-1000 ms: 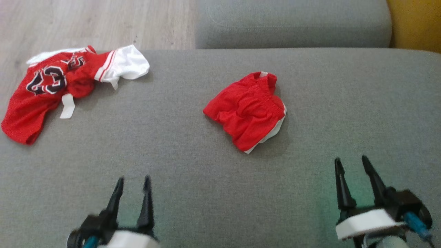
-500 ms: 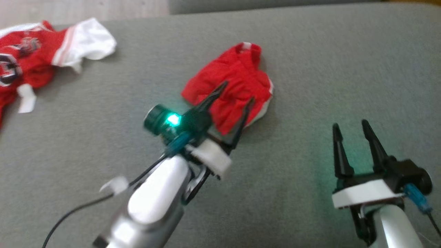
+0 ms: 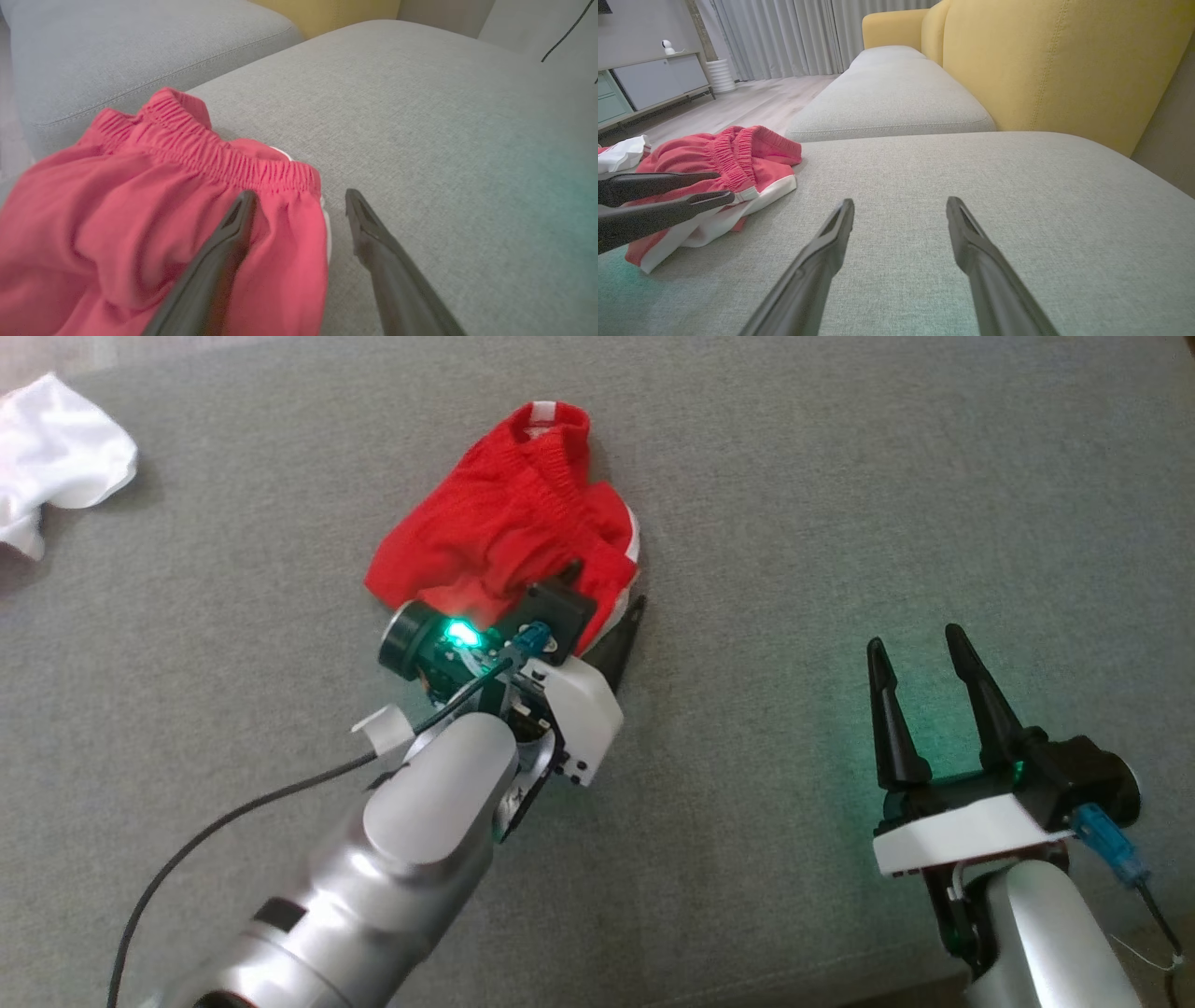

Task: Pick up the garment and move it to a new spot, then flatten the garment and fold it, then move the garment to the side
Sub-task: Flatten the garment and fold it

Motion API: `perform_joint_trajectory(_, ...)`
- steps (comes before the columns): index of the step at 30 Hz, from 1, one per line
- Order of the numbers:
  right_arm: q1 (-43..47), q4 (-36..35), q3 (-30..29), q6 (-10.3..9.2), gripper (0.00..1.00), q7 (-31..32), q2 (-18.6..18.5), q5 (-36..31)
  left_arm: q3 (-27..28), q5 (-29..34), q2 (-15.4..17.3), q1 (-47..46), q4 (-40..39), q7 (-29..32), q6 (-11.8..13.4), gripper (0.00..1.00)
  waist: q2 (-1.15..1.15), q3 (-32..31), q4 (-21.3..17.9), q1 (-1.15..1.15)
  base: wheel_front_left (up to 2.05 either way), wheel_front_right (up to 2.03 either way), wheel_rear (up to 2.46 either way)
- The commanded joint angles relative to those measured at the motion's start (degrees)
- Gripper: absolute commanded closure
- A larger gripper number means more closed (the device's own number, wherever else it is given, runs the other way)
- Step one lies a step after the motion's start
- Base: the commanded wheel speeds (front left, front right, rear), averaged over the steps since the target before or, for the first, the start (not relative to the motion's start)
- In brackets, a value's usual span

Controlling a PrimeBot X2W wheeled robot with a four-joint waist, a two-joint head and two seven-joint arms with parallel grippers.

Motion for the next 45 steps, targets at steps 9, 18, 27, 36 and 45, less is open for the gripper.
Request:
perform_joint_trajectory(9, -1.36, -1.74, 1.13, 0.43, 0.0, -0.62, -0.27, 0.77, -0.84, -0.86, 0.22, -5.73, 5.16, -1.6, 4.0, 1.0, 0.0, -0.35, -0.59, 0.0, 0.0, 0.0, 0.0)
perform_joint_trajectory(18, -0.53, -1.38, 0.53, 0.43, 0.0, -0.62, -0.27, 0.52, -1.21, -5.01, 0.22, -6.43, 2.58, -10.24, 4.26, 1.0, 0.0, -2.39, 0.41, 0.0, 0.0, 0.0, 0.0)
perform_joint_trajectory(27, 0.86, -0.28, 0.34, 0.43, 0.0, -0.62, -0.27, 0.1, -2.83, -11.13, 0.22, -8.77, -10.12, -18.96, 6.92, 1.0, 0.0, -6.97, 1.56, 0.0, 0.0, 0.0, 0.0)
perform_joint_trajectory(36, 2.53, -0.73, -1.89, 0.43, 0.0, -0.62, -0.27, -0.46, 4.11, -14.69, 2.54, -2.31, -16.8, -21.07, 12.9, 1.0, 0.0, -8.75, 5.55, 0.0, 0.0, 0.0, 0.0)
perform_joint_trajectory(45, 2.57, -1.19, -2.69, 0.43, 0.0, -0.62, -0.27, -0.75, 21.04, -14.86, 8.05, 18.0, -22.47, -21.19, 15.44, 1.0, 0.0, -7.79, 9.1, 0.0, 0.0, 0.0, 0.0)
